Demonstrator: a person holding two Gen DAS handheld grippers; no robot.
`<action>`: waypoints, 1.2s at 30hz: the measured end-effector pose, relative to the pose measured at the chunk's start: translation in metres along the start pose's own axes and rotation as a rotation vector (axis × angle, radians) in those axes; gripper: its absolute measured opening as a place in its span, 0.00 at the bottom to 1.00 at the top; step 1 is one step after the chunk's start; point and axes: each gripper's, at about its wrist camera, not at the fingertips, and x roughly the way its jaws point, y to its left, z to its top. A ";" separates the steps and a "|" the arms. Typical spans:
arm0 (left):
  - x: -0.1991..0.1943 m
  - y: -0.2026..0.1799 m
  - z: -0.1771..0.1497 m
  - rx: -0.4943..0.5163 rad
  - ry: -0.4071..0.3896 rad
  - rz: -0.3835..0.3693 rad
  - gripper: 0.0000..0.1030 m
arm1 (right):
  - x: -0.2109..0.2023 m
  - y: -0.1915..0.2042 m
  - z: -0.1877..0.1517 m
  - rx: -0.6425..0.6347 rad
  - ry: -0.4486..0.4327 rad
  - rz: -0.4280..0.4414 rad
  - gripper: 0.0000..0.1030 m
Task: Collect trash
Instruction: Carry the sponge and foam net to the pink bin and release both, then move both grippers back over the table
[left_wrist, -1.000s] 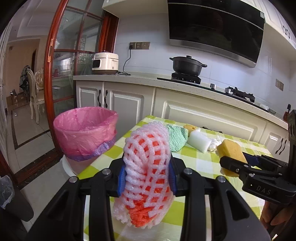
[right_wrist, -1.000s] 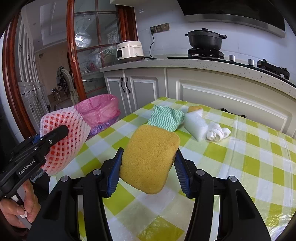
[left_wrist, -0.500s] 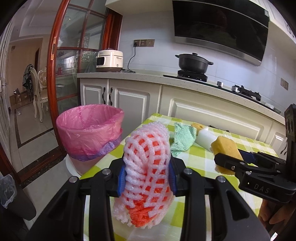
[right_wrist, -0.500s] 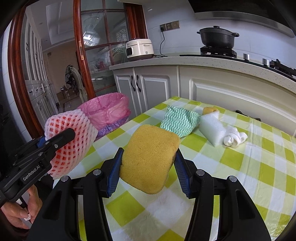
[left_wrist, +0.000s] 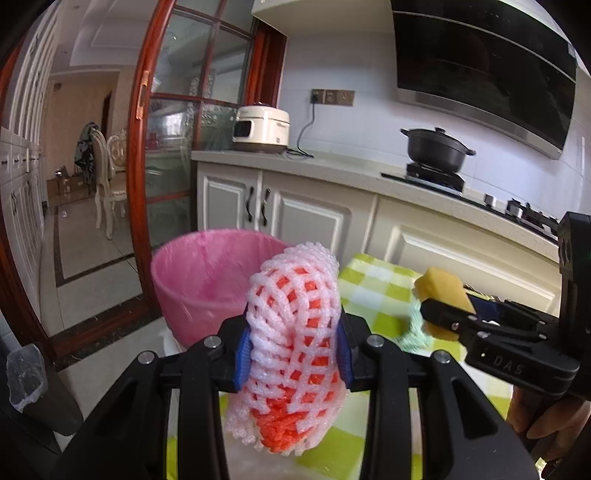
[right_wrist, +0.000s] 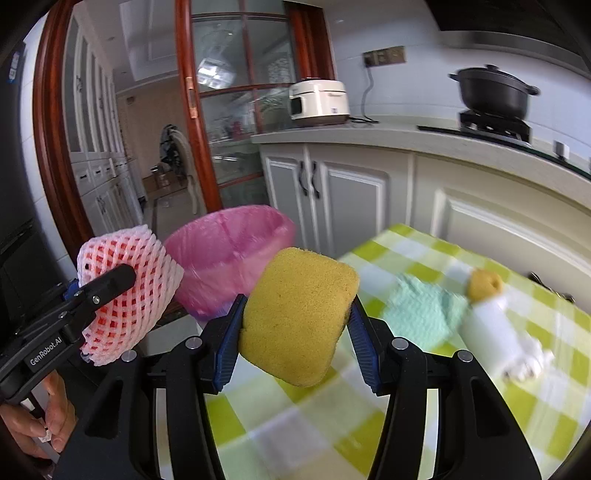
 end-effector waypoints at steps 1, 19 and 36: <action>0.002 0.003 0.004 -0.001 -0.006 0.008 0.35 | 0.004 0.002 0.003 -0.006 -0.001 0.008 0.50; 0.103 0.092 0.070 -0.066 -0.016 0.135 0.36 | 0.127 0.035 0.093 -0.050 0.004 0.168 0.51; 0.144 0.144 0.062 -0.156 0.013 0.133 0.66 | 0.187 0.020 0.092 0.024 0.062 0.204 0.70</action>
